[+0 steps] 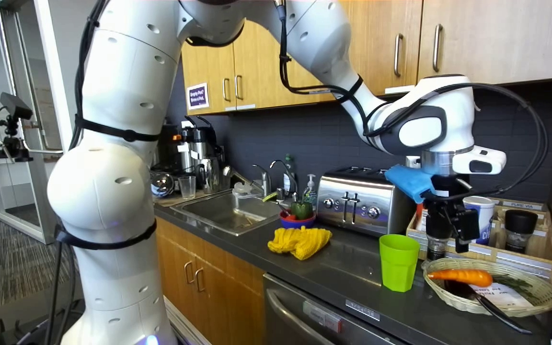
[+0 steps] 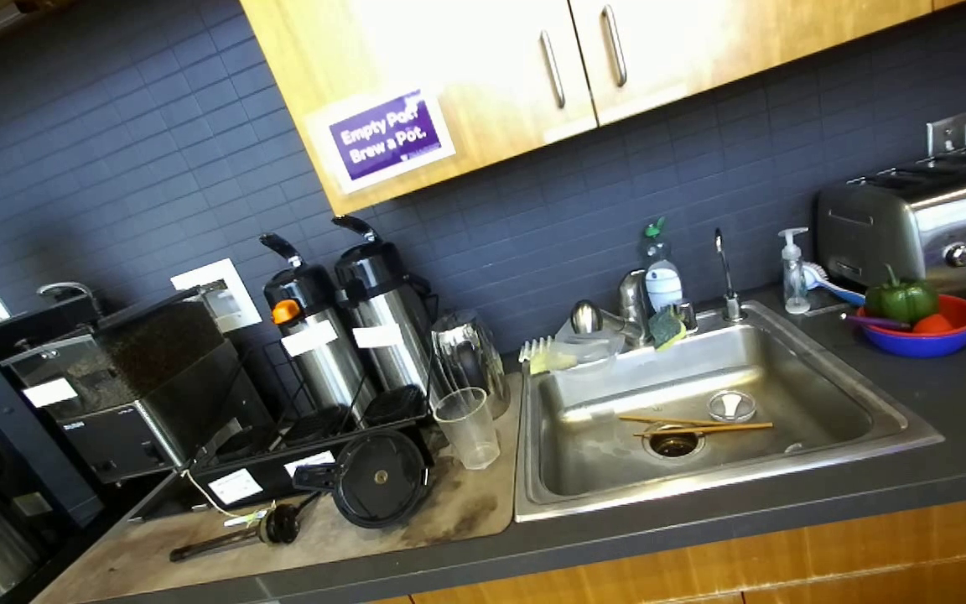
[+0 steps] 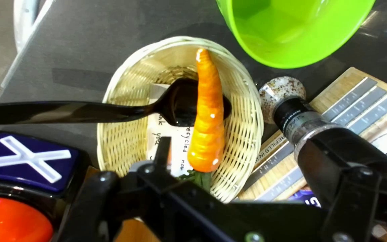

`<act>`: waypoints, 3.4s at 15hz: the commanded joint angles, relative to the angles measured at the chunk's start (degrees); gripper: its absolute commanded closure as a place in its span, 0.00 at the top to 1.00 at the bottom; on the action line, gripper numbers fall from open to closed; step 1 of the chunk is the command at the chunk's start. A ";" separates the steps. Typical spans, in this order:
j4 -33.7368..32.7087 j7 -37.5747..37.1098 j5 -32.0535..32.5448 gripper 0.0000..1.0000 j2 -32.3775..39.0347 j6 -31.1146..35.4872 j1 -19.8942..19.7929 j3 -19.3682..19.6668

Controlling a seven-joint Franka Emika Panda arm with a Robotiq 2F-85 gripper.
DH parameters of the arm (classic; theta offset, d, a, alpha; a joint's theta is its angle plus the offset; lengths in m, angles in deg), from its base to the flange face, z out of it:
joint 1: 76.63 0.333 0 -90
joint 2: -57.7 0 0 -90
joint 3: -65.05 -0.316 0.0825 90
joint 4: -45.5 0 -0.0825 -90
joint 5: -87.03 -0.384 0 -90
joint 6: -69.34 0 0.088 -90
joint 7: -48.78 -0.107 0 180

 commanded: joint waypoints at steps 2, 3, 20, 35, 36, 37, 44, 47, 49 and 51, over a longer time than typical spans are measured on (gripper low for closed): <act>-2.27 -2.00 -4.27 1.00 1.63 -3.41 -0.92 -1.49; -2.86 -2.69 -4.99 1.00 2.07 -4.06 -0.92 -1.40; -14.93 -11.30 -6.59 1.00 10.86 -13.69 -3.76 -0.23; -22.40 -10.87 -11.07 0.69 18.27 -14.96 -8.05 -2.73; -22.73 -10.89 -10.96 0.61 18.45 -14.98 -8.16 -2.74; -23.05 -10.94 -10.91 0.54 18.62 -15.04 -8.25 -2.77; -25.05 -11.39 -10.79 0.01 19.26 -15.77 -8.81 -2.64; -25.75 -11.49 -10.75 0.00 19.42 -15.96 -9.01 -2.64; -25.94 -11.54 -10.40 0.17 19.44 -15.96 -8.87 -2.53; -26.14 -11.27 -10.50 0.32 19.43 -15.88 -8.90 -2.70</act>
